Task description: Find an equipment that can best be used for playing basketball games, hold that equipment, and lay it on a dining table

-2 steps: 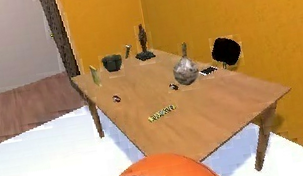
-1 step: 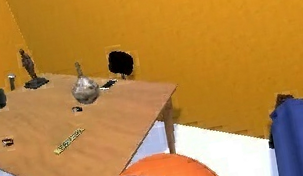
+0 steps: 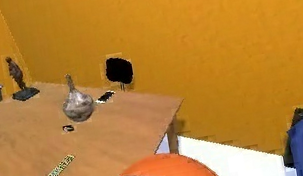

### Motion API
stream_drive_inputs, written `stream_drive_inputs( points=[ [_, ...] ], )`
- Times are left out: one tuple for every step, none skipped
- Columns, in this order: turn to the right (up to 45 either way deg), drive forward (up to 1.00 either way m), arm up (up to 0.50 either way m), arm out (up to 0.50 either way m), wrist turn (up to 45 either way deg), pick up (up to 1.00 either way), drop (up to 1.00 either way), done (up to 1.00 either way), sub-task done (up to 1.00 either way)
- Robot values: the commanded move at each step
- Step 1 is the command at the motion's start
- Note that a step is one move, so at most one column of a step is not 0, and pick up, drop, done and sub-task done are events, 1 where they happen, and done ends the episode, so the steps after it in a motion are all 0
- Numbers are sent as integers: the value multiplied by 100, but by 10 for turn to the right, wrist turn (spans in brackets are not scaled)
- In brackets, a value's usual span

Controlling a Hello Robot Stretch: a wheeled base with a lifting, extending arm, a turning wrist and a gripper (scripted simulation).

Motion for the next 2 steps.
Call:
stream_drive_inputs(
  points=[
    [-450, 0, 0, 0, 0, 0, 0, 0, 0],
    [-450, 0, 0, 0, 0, 0, 0, 0, 0]
  ],
)
